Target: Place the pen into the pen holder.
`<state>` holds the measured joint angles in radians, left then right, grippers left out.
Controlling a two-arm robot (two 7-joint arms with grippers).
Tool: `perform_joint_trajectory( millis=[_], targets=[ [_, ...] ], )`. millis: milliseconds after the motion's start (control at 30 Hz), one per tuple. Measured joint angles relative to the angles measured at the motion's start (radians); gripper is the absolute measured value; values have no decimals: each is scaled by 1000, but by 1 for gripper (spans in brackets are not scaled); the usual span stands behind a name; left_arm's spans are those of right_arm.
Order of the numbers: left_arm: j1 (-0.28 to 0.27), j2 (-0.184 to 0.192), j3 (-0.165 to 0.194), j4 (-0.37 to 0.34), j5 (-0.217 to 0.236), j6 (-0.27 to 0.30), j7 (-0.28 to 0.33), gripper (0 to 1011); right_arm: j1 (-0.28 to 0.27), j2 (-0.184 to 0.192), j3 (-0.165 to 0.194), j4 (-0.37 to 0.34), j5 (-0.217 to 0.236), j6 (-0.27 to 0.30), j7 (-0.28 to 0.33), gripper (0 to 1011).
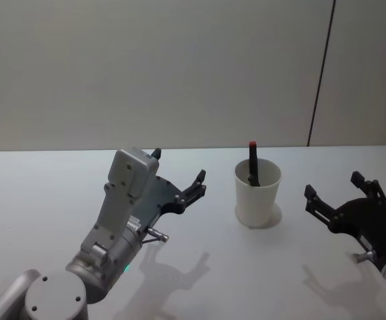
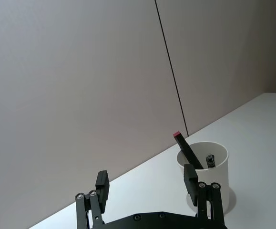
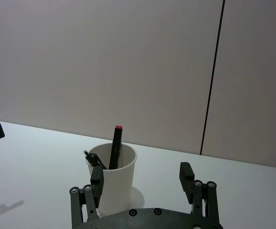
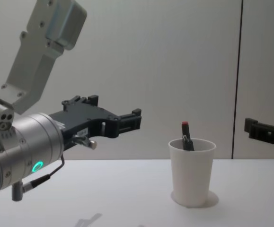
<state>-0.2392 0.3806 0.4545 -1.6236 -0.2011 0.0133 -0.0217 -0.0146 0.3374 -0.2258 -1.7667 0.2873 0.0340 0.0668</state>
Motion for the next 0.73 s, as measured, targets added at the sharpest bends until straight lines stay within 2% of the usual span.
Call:
perform_joint_trajectory(
  millis=[733],
  targets=[
    [2,2,0,-3,1,0,11,1003,0,0,0,0,0,0,0,1001]
  ],
)
